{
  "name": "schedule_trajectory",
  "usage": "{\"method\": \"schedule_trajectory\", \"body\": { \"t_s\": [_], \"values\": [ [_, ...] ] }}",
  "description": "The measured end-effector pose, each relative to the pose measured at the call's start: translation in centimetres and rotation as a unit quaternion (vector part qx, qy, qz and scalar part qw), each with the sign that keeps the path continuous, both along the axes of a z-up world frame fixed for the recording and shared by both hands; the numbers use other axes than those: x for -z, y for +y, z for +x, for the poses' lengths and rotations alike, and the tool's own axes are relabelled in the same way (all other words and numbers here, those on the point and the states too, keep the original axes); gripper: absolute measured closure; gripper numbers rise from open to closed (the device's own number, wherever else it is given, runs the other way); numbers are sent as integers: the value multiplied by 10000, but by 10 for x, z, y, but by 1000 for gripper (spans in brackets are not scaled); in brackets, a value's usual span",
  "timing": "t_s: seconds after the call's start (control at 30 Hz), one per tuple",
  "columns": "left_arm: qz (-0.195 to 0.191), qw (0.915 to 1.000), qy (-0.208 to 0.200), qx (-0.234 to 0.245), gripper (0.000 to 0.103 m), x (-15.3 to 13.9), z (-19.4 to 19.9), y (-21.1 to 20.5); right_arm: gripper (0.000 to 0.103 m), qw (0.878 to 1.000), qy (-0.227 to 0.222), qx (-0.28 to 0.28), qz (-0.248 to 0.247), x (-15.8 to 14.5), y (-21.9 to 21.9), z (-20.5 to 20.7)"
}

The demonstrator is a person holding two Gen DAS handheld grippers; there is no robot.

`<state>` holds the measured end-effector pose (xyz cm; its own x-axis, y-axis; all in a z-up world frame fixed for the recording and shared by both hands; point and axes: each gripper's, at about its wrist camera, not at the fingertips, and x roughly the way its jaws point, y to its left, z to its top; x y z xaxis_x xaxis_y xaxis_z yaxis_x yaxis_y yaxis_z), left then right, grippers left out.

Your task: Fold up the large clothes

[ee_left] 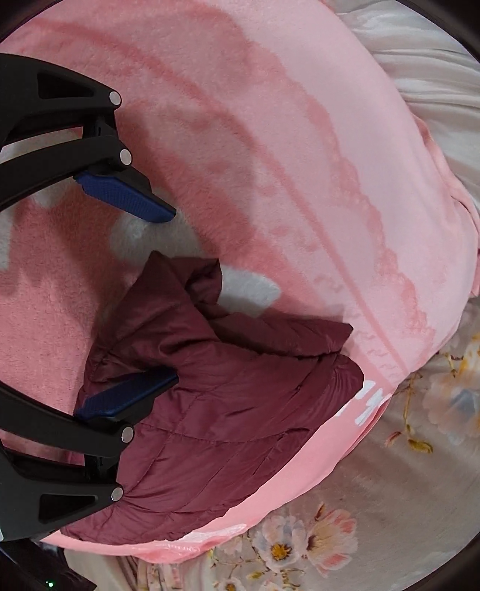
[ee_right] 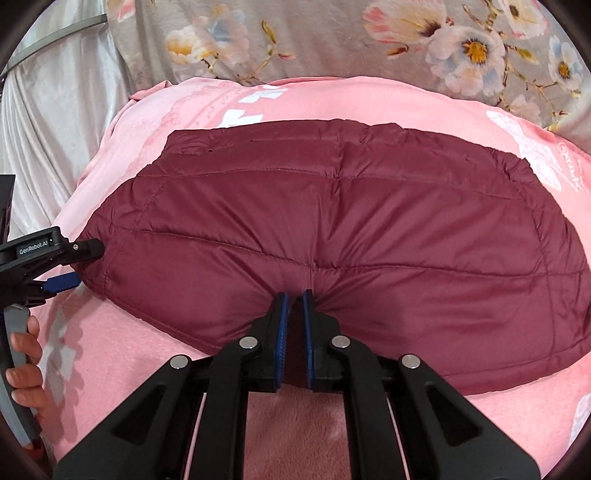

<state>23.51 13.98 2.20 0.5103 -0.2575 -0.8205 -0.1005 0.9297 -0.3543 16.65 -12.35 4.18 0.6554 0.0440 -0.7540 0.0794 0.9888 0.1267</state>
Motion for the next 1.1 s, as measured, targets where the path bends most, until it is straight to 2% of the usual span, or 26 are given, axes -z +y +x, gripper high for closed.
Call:
{"method": "schedule_trajectory", "body": {
  "t_s": [0.2,0.23,0.27,0.33,0.43,0.57,0.77,0.97,1.1],
  "values": [
    [16,9997,-34,244,26,-1,3,-31,96,9998,-102,11,165,6,-2,1],
    [10,9996,-64,274,39,-3,3,-34,96,9998,-107,7,187,7,-3,1],
    [1,9995,-78,316,46,-4,2,-38,96,9997,-110,1,220,7,-4,1],
    [-19,9991,-103,421,76,-10,-1,-47,96,9995,-96,-12,303,6,-6,1],
    [190,9984,-300,448,92,-25,-8,-55,97,9987,-118,-5,496,-4,-13,-8],
    [-35,9967,-607,547,95,-50,-18,-49,97,9981,-200,70,580,-11,-23,-29],
    [-377,9909,-1024,788,97,-91,-37,-47,94,9960,-33,33,887,1,-27,-26],
    [-265,9801,-1667,1045,97,-147,-63,-62,94,9897,65,-388,1376,7,-6,-18],
    [-163,9695,-1970,1447,97,-180,-74,-95,94,9877,13,-522,1471,-2,0,-23]
  ]
}}
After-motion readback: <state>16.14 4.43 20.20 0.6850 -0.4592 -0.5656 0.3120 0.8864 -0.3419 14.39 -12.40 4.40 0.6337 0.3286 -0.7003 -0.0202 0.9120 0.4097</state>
